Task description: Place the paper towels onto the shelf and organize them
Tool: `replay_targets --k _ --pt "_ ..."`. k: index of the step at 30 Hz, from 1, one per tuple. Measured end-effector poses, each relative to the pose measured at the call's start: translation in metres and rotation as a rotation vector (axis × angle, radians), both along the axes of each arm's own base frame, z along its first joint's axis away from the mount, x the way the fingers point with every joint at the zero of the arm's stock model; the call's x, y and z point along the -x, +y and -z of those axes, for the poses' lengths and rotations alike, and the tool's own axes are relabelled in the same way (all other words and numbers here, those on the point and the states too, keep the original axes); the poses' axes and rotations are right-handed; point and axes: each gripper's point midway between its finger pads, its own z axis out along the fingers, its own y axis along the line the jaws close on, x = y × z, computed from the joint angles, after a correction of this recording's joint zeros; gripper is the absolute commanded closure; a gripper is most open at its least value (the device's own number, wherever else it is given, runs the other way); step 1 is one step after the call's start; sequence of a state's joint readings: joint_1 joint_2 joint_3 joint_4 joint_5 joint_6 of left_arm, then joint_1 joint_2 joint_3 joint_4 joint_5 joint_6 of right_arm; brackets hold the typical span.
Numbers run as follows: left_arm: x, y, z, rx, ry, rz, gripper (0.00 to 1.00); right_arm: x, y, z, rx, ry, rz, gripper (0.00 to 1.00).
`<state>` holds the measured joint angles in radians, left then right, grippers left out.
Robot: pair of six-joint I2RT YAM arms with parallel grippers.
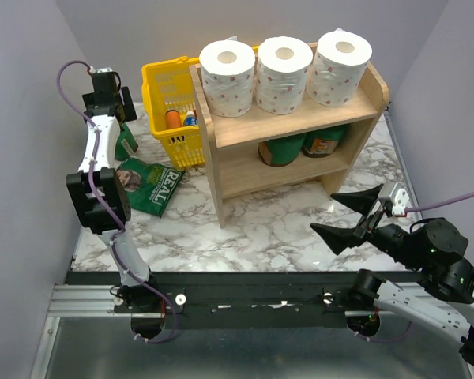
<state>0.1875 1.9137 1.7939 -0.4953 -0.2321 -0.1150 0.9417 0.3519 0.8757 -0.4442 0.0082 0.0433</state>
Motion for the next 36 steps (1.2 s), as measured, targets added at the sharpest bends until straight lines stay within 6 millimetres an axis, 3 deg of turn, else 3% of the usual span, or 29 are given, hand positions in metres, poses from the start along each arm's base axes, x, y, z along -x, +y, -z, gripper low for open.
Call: replay_targets --k 5,14,18,36 --pt "-0.023 0.008 0.014 -0.020 0.017 -0.008 0.11 -0.007 -0.005 0.002 0.014 -0.007 0.045 0.00" --pt "-0.024 0.011 0.023 -0.023 0.032 -0.027 0.16 -0.024 0.001 0.015 0.103 -0.010 0.093 0.00" --pt "-0.020 0.010 0.041 -0.012 0.052 -0.029 0.17 -0.031 0.003 0.020 0.144 -0.011 0.111 0.00" --pt "-0.023 0.009 0.083 -0.019 0.126 0.010 0.27 -0.031 -0.001 0.016 0.169 -0.057 0.116 0.00"
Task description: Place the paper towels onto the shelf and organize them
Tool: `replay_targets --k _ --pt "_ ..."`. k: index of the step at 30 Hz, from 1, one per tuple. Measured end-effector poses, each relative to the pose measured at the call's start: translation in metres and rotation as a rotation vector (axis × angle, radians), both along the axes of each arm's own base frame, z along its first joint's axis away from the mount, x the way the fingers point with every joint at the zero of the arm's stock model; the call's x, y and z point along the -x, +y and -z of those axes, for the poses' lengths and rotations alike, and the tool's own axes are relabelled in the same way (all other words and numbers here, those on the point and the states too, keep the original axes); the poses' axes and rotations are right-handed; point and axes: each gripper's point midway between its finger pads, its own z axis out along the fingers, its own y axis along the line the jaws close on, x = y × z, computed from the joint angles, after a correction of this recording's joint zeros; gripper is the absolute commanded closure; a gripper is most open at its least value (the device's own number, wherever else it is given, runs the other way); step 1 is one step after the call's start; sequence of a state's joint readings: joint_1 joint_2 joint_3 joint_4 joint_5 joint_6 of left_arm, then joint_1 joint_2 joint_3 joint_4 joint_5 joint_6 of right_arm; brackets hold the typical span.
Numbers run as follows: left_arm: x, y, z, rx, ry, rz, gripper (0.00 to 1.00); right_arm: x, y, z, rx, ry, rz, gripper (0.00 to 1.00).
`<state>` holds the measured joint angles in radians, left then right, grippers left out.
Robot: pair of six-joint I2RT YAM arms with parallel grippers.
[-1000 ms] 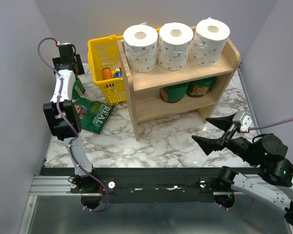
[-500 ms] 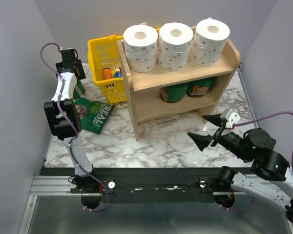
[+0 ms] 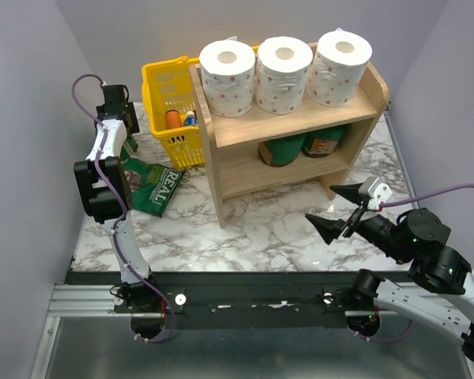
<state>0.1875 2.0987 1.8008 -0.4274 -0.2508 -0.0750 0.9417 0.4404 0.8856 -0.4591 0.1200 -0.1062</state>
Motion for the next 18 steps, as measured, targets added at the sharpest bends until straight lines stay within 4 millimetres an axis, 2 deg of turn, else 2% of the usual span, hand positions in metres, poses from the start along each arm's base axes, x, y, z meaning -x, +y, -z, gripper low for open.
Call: replay_targets --k 9,18 --pt "-0.0035 0.0011 0.0003 -0.008 -0.010 0.003 0.35 0.0003 -0.0015 -0.0034 -0.005 -0.004 0.003 0.00" --pt "-0.0053 0.0048 0.0024 -0.029 -0.006 -0.007 0.30 0.0009 -0.0024 -0.0065 -0.010 -0.008 0.004 0.00"
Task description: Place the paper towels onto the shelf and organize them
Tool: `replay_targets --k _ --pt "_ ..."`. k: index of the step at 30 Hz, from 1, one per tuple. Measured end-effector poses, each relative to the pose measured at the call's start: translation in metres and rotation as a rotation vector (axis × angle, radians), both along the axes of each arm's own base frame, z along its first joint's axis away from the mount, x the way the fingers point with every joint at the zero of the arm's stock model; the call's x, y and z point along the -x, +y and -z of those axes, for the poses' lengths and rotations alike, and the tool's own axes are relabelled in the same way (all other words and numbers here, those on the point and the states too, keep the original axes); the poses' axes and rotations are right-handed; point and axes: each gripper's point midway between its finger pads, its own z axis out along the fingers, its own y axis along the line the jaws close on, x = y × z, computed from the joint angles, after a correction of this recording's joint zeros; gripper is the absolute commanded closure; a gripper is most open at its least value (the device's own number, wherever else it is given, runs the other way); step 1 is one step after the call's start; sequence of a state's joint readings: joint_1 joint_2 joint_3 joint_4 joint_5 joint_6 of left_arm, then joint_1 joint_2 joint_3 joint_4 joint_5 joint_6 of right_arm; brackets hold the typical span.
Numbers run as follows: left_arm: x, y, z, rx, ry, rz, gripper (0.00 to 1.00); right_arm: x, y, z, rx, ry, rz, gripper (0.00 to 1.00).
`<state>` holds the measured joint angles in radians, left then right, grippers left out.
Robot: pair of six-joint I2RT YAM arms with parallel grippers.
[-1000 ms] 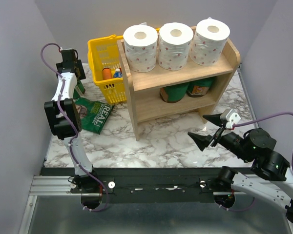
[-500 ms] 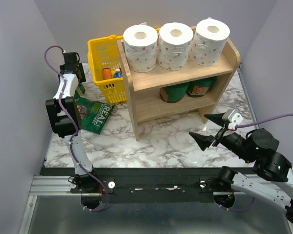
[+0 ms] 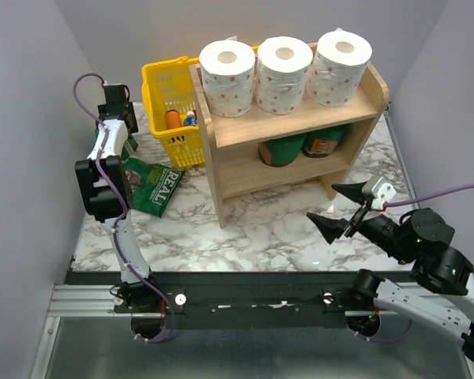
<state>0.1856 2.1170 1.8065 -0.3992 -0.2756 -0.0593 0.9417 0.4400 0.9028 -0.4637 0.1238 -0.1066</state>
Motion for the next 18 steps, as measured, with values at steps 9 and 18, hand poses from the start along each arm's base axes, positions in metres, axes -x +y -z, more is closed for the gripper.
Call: replay_targets --k 9,18 --pt "-0.004 -0.004 0.000 -0.021 0.012 0.073 0.27 -0.001 -0.001 -0.002 -0.001 -0.003 0.006 0.00" --pt "-0.012 -0.008 -0.021 -0.009 -0.030 0.101 0.27 -0.005 0.000 0.000 0.025 -0.010 0.016 0.00"
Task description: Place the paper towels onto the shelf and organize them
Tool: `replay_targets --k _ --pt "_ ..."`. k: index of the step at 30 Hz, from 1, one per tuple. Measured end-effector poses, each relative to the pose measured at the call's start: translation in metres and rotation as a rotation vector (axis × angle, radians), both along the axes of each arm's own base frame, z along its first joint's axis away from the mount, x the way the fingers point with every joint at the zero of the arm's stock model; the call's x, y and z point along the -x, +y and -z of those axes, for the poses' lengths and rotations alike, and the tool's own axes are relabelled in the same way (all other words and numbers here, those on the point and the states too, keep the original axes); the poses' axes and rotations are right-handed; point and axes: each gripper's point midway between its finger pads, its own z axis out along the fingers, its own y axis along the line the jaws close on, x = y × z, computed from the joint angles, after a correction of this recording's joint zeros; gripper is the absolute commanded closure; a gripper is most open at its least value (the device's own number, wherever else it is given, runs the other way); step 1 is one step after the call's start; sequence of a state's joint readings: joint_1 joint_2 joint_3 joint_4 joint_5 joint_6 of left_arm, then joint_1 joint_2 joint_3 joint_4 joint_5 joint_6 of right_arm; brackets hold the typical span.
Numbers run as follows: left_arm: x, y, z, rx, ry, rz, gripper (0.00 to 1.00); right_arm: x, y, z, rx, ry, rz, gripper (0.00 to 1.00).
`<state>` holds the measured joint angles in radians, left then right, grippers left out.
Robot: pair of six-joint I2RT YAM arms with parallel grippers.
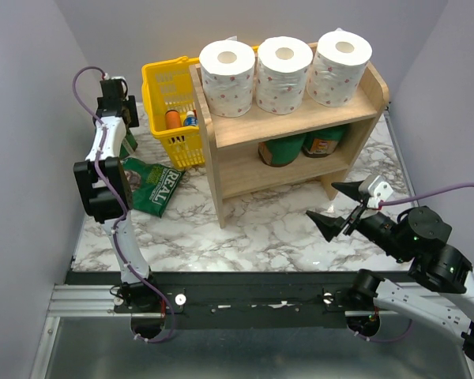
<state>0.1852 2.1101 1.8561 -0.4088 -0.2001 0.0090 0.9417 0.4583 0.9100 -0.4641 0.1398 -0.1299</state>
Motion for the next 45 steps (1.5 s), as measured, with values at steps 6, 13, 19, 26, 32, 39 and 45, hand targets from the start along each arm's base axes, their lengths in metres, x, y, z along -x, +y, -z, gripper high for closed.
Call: replay_targets --k 6,13,19,26,32,39,45 --pt "0.000 -0.004 -0.032 0.017 -0.072 0.000 0.26 -0.002 0.000 0.002 0.016 -0.005 0.008 0.00" --pt "0.002 0.004 -0.048 -0.020 -0.100 -0.040 0.25 -0.003 0.000 0.002 0.023 -0.007 0.010 0.00" --pt "0.000 0.005 -0.034 -0.017 -0.076 -0.038 0.26 -0.004 0.000 0.002 0.028 -0.012 0.013 0.00" --pt "-0.006 0.003 0.019 0.013 0.009 -0.029 0.28 -0.004 0.000 0.002 0.032 -0.015 0.013 0.00" --pt "-0.009 0.006 0.036 0.009 0.024 -0.041 0.29 -0.005 0.000 0.003 0.037 -0.019 0.013 0.00" --pt "-0.010 0.008 0.036 -0.001 0.020 -0.045 0.38 -0.006 0.001 0.004 0.049 -0.018 0.013 0.00" --pt "-0.011 0.012 0.036 -0.021 0.022 -0.055 0.50 -0.008 0.003 0.006 0.058 -0.014 0.014 0.00"
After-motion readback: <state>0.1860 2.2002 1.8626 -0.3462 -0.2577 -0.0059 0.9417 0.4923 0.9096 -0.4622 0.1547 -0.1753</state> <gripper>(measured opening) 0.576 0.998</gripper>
